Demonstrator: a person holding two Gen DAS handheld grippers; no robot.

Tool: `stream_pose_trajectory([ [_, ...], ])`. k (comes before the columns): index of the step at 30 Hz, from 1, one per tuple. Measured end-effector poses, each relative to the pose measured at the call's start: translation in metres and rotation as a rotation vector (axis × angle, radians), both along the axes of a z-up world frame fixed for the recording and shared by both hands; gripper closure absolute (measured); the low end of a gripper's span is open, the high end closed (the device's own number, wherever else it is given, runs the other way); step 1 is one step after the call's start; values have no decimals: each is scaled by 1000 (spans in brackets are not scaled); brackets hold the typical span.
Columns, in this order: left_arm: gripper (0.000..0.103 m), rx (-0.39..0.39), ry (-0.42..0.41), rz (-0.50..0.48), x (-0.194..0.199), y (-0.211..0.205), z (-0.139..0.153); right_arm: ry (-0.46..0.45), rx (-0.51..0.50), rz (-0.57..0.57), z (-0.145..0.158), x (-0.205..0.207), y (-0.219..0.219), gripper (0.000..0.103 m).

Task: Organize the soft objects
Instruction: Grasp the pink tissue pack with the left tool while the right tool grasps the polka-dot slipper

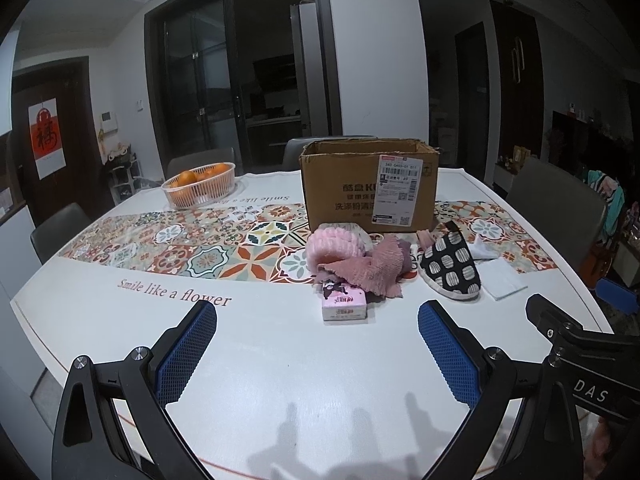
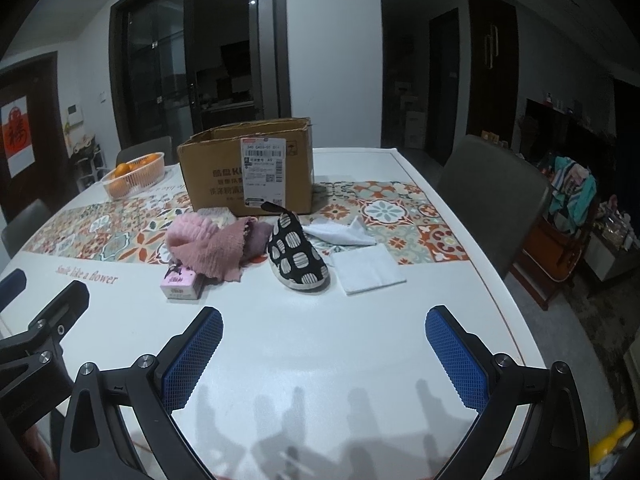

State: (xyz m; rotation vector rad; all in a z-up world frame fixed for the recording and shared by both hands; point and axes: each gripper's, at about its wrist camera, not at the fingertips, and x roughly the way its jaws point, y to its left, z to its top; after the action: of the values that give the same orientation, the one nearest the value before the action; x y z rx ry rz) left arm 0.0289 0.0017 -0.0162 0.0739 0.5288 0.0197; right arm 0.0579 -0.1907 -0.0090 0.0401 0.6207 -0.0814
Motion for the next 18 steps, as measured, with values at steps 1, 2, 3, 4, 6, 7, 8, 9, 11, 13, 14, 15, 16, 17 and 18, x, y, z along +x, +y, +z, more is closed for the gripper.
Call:
stream_pose_trajectory([
  [1, 1, -4, 5, 3, 4, 1, -1, 0, -2, 7, 0, 5, 1, 0],
  [2, 2, -9, 11, 4, 9, 1, -3, 2, -3, 14, -1, 10, 2, 1],
  [3, 4, -13, 14, 4, 12, 2, -4, 5, -1, 25, -1, 14, 3, 1],
  [4, 5, -14, 23, 8, 18, 2, -6, 8, 4, 38, -2, 19, 3, 3],
  [6, 7, -15, 32, 12, 26, 2, -10, 14, 7, 55, -4, 30, 5, 5],
  [7, 8, -13, 39, 15, 31, 2, -12, 15, 7, 64, -5, 36, 6, 6],
  [8, 8, -14, 46, 14, 34, 2, -14, 16, 5, 69, -6, 40, 7, 7],
  [9, 9, -19, 54, 13, 39, 2, -17, 21, 0, 77, -7, 47, 7, 8],
  [11, 11, -26, 74, 14, 47, 1, -21, 28, -3, 95, -11, 57, 9, 11],
  [13, 13, -32, 92, 17, 57, 1, -28, 40, -3, 114, -15, 67, 10, 13],
  [14, 14, -33, 105, 18, 62, 0, -31, 47, 0, 124, -17, 72, 10, 14],
  [15, 16, -33, 116, 18, 66, -2, -34, 56, 2, 134, -20, 77, 10, 15],
  [16, 17, -34, 130, 19, 72, -3, -38, 64, 4, 142, -23, 82, 11, 16],
  [17, 18, -35, 143, 18, 77, -4, -42, 74, 5, 152, -27, 88, 11, 18],
  [18, 19, -33, 160, 19, 83, -6, -48, 79, 7, 160, -29, 92, 11, 19],
])
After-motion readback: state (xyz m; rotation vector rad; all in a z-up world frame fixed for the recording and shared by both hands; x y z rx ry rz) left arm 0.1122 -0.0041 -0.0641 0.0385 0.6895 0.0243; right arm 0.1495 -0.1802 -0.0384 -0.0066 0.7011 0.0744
